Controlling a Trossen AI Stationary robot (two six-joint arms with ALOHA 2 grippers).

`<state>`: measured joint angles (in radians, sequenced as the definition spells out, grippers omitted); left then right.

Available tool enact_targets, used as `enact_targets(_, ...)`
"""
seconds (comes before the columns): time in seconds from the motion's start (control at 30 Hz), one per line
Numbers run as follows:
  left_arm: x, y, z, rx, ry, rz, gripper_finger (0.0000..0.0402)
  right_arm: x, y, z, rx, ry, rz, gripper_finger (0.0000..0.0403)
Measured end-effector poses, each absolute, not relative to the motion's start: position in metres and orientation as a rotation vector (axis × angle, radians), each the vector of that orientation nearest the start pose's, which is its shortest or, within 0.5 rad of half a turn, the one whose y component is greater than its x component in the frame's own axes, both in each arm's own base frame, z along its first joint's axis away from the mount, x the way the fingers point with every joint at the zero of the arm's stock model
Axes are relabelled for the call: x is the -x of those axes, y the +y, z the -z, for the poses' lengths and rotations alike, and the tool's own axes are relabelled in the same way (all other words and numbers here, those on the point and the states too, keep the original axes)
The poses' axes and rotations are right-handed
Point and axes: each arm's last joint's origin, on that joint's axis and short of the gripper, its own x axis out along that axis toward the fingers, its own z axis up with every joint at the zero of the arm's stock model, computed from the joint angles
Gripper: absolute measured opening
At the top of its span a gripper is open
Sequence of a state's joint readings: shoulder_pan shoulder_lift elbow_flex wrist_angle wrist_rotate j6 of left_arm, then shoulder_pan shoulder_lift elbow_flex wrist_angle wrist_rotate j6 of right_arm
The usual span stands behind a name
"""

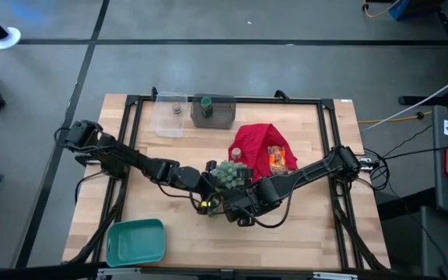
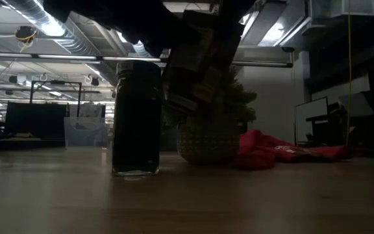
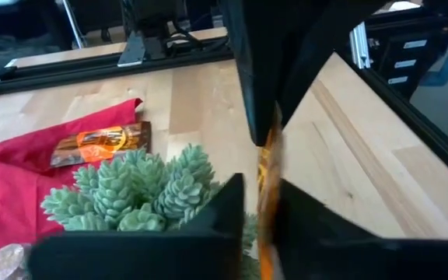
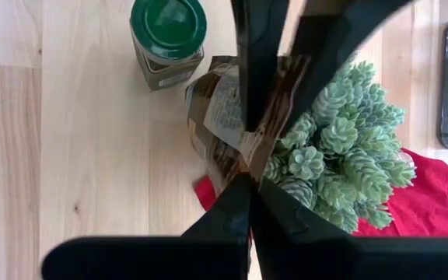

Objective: Sort spices by type
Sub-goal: Put the bottom orange spice pack into the green bin

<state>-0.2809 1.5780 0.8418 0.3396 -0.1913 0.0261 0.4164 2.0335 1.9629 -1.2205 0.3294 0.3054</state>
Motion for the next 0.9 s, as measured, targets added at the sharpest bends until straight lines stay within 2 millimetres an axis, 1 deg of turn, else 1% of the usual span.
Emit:
enact_targets(0.07, -0.321, -0.087, -0.211, -0.113, 0.373, 0.093, 0.0008, -0.381, 0.158, -0.291, 0.203, 1.190, 0.108, 0.0011)
enact_targets(0.17, -0.322, -0.087, -0.212, -0.118, 0.364, 0.094, 0.0010, -0.381, 0.159, -0.291, 0.195, 1.195, 0.098, 0.0011)
enact_targets(0.27, -0.321, -0.086, -0.214, -0.119, 0.361, 0.093, 0.0003, -0.381, 0.159, -0.291, 0.168, 1.211, 0.062, 0.0011)
enact_targets(0.47, -0.317, -0.075, -0.229, -0.106, 0.324, 0.064, 0.0001, -0.380, 0.159, -0.290, 0.130, 1.250, 0.003, 0.0012)
enact_targets(0.53, -0.314, -0.070, -0.239, -0.102, 0.305, 0.049, 0.0002, -0.379, 0.160, -0.290, 0.120, 1.262, -0.017, 0.0012)
enact_targets(0.63, -0.308, -0.067, -0.246, -0.098, 0.310, 0.049, 0.0001, -0.379, 0.161, -0.289, 0.112, 1.271, -0.031, 0.0014)
enact_targets(0.73, -0.305, -0.068, -0.247, -0.090, 0.335, 0.103, 0.0003, -0.379, 0.161, -0.290, 0.113, 1.267, -0.027, 0.0023)
enact_targets(0.9, -0.303, -0.073, -0.246, -0.091, 0.343, 0.137, 0.0005, -0.379, 0.160, -0.290, 0.129, 1.266, -0.031, 0.0028)
